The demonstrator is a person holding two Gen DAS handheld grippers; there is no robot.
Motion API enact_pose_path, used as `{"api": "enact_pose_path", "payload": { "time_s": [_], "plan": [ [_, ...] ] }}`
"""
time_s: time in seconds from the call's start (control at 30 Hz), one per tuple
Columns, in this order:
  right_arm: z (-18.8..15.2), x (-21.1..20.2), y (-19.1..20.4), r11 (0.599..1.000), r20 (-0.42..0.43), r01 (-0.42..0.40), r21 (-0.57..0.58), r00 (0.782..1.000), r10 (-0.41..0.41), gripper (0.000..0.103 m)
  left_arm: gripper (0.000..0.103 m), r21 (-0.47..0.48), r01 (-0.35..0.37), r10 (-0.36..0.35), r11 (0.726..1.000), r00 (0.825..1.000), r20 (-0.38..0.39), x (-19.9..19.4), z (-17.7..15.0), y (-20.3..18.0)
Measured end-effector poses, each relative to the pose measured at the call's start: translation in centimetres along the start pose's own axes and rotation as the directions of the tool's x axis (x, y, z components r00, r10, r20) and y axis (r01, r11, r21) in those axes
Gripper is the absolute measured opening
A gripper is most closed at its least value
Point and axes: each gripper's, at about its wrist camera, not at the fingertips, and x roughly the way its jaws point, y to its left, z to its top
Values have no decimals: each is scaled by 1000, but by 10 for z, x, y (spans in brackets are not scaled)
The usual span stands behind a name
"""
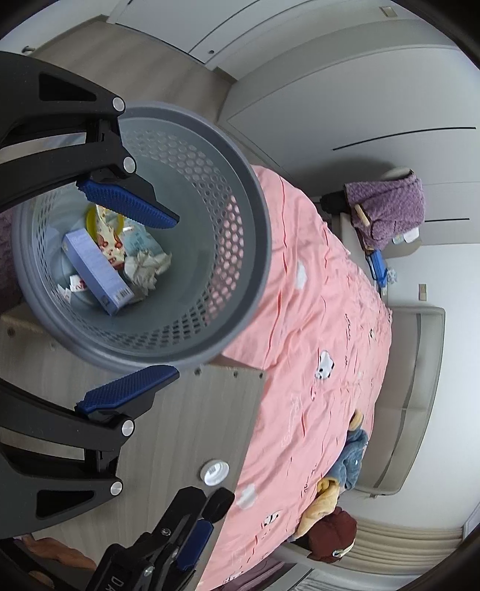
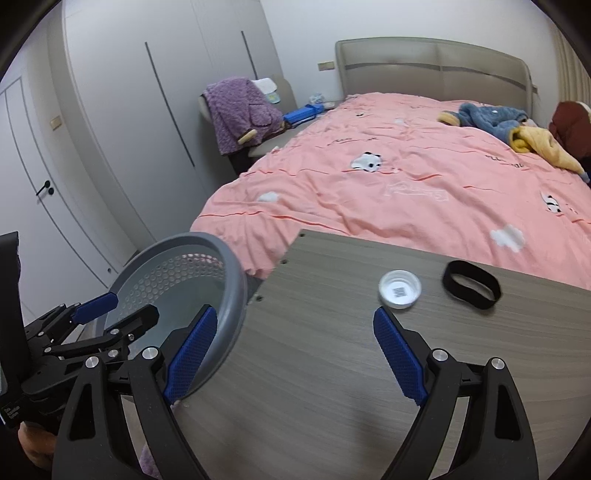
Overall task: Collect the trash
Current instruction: 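Withdraw both open tools from the basket back over the table, then reach the right tool to the black elastic band and close on it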
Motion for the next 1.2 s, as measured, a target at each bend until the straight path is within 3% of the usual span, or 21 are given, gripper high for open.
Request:
{"api": "enact_pose_path", "payload": {
  "time_s": [0.57, 0.97, 1.2],
  "plan": [
    [-11, -24, -101, 985, 6, 114, 126, 993, -116, 85, 73, 106, 63, -61, 992, 998, -17, 14, 19, -88],
    [-14, -10, -145, 976, -36, 146, 162, 989, -142, 85, 73, 148, 91, -81, 985, 994, -72, 44, 20, -128],
    [-3, 7, -162, 982, -75, 134, 133, 989, -125, 85, 73, 127, 93, -79, 988, 991, -106, 60, 23, -140]
  ]
}}
